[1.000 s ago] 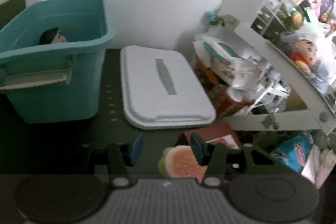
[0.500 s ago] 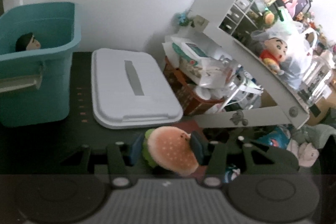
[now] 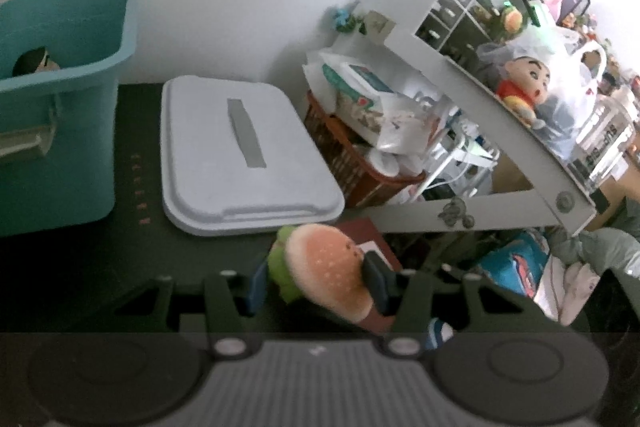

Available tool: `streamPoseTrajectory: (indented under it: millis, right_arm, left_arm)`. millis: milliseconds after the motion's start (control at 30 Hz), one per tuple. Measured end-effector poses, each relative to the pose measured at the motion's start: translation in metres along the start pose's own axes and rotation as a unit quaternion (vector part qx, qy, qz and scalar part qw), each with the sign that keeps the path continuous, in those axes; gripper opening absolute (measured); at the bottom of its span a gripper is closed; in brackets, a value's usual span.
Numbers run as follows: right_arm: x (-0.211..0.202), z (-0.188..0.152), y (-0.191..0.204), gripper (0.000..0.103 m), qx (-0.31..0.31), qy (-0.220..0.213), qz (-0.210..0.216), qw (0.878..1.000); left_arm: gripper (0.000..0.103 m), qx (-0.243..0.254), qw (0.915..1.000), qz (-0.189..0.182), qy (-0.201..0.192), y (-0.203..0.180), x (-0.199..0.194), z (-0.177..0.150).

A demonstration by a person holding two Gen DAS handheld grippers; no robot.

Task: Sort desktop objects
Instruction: 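Carry the held hamburger plush with the left tool over the teal bin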

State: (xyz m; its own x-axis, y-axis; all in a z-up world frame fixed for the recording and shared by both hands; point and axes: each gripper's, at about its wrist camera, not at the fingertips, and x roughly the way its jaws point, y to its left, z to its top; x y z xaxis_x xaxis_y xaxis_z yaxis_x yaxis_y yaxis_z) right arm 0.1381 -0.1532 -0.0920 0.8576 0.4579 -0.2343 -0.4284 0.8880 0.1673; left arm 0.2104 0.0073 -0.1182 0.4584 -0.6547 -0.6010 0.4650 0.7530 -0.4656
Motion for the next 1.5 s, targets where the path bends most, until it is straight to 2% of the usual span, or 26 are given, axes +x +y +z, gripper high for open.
streamPoseTrajectory:
  millis: [133, 333, 467, 800, 1133, 1500]
  right_arm:
    - [0.004, -0.004, -0.001, 0.048, 0.009, 0.003, 0.003, 1.0]
    - [0.008, -0.006, 0.002, 0.049, -0.003, 0.01, -0.005, 1.0]
    - [0.004, -0.007, 0.005, 0.049, -0.012, 0.012, -0.011, 1.0]
    - [0.003, -0.007, 0.008, 0.05, -0.022, 0.017, -0.018, 0.999]
    - [0.01, -0.006, -0.001, 0.05, -0.019, 0.018, -0.012, 1.0]
    - [0.006, -0.008, 0.0, 0.05, -0.021, 0.021, -0.01, 0.999]
  left_arm:
    - [0.052, -0.014, 0.9998, -0.015, 0.006, 0.005, 0.006, -0.002]
    - [0.046, -0.007, 0.9999, -0.009, 0.007, 0.004, 0.009, -0.002]
    - [0.038, -0.004, 0.9999, -0.01, 0.004, 0.002, 0.008, -0.002]
    - [0.036, -0.001, 0.9999, -0.01, 0.002, 0.0, 0.006, -0.004]
    - [0.039, 0.019, 0.9998, 0.002, 0.006, -0.005, 0.008, -0.003]
    - [0.038, -0.032, 0.9995, -0.002, 0.004, 0.009, 0.01, -0.003]
